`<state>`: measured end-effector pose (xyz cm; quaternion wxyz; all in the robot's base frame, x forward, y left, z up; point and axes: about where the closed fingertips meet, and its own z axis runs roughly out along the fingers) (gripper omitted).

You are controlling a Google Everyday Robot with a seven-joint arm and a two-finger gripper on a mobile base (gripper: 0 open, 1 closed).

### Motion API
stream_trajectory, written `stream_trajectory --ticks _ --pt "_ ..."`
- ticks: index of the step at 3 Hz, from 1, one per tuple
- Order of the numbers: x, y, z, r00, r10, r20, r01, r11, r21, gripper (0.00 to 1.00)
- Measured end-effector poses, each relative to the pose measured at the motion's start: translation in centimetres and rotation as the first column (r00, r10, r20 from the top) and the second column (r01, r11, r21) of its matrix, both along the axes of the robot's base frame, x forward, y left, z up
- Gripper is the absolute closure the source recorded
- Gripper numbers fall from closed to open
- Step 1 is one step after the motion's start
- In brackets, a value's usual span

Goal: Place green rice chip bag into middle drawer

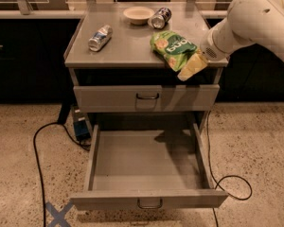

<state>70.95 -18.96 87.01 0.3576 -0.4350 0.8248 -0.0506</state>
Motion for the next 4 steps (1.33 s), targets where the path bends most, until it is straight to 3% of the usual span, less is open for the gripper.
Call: stream_trajectory --ticks 1,2,4 --pt "3.3 0.4 -1.8 0.9998 -0.015 -0.011 0.015 0.999 0.047 0.00" --pt "3.3 0.4 -1.8 0.9998 -0.015 -0.011 0.015 0.999 0.047 0.00" --pt "6.7 5.1 -2.2 0.9997 0.022 -0.001 -0.022 0.995 0.093 0.00"
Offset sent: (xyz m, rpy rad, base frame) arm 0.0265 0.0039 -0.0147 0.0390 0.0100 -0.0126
